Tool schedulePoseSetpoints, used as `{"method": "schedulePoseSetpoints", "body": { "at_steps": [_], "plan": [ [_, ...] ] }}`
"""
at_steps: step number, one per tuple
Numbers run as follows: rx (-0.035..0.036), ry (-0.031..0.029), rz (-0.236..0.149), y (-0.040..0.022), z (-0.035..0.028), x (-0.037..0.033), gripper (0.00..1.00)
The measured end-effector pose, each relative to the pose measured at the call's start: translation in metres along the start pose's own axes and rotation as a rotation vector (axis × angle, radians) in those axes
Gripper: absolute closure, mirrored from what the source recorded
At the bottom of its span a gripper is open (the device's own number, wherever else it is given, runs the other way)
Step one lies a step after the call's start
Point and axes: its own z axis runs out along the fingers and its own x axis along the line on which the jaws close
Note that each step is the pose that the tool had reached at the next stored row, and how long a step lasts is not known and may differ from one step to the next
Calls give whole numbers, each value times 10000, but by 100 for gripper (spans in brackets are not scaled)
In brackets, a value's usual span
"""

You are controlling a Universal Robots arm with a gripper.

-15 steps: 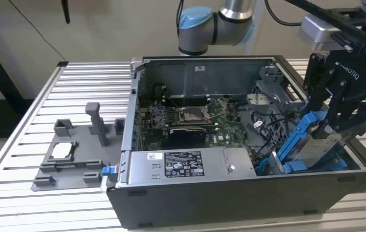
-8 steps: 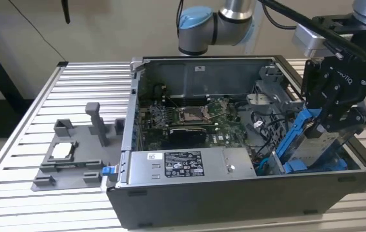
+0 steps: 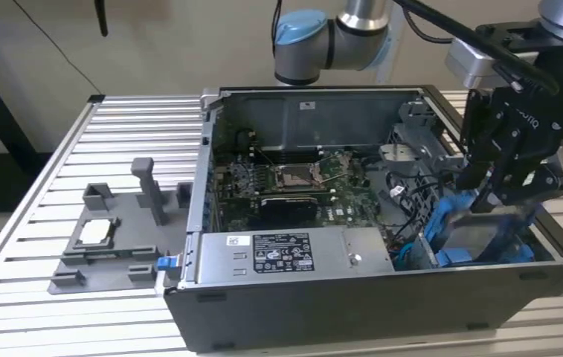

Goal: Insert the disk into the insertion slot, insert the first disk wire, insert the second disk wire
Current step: 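Insert the disk into the insertion slot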

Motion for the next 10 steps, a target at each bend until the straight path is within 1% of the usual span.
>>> {"method": "schedulePoseSetpoints", "body": {
  "at_steps": [1,3,4,5,6,7,10],
  "plan": [
    [-1,6,1,0,-36,-2,60],
    [5,3,1,0,-55,-3,60],
    [56,-80,-2,0,-56,-3,60],
    [162,-209,-10,0,-56,-3,60],
    [306,-298,-26,0,-56,-3,60],
    [476,-342,-50,0,-58,-4,60],
    [1013,-412,-128,0,-55,-3,60]
  ]
}}
